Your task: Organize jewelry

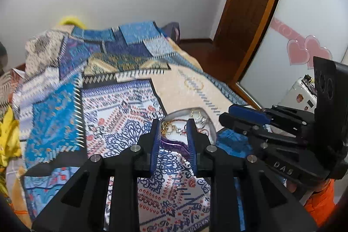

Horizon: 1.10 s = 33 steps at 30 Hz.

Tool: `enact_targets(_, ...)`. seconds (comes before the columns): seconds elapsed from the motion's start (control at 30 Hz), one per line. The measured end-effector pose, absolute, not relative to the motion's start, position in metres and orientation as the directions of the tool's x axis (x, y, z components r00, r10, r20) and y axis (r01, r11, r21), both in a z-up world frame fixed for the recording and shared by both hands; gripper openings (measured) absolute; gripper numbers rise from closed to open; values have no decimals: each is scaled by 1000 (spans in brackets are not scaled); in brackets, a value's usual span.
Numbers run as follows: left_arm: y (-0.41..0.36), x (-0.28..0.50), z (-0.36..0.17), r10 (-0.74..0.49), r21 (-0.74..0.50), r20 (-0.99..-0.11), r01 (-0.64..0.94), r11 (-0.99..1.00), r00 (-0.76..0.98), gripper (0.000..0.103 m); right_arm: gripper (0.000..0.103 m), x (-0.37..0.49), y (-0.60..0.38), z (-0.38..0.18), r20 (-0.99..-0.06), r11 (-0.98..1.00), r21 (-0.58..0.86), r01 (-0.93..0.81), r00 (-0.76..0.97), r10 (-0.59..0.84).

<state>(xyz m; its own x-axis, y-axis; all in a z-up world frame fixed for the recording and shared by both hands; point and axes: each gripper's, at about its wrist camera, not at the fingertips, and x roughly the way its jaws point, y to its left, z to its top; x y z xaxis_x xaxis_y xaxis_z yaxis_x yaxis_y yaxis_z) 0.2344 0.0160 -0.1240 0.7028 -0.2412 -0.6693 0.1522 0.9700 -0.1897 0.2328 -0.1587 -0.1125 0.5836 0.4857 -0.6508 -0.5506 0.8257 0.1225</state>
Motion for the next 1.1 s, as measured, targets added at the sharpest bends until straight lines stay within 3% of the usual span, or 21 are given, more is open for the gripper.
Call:
enact_targets(0.17,12,201,-81,-198,-137,-591,144,980,782,29,20,210,-170,-74,-572,828,124,-546,643,510)
enact_targets(0.4,5,140,-20,-136,-80,-424,113,990,895,40,21,154,-190,-6,-377,827,116,-551,746,549)
enact_targets(0.53,3,103,6,-120,-82,-318,98,992,941,49,42,115,-201,23,-228,831,102,-546,801,554)
enact_targets(0.6,3,84,17,-106,-82,-268,87,993,958,53,43,95,-204,34,-163,840,77,-537,825,542)
enact_targets(0.7,2,61,27,-67,-73,-209,52,996,976,71,47,72,-205,45,-98,857,49,-513,852,515)
enact_targets(0.73,1,56,28,-56,-71,-194,43,997,979,78,53,65,-206,46,-82,863,44,-502,860,504)
enact_targets(0.83,0,41,32,-14,-56,-155,5,998,988,92,67,57,-203,46,-57,878,37,-478,876,479)
enact_targets(0.97,-1,28,33,39,-37,-125,-44,998,991,95,81,54,-195,41,-52,896,17,-444,895,444)
enact_targets(1.1,1,21,32,48,-48,-119,-54,997,992,98,85,52,-190,39,-61,897,18,-441,895,441)
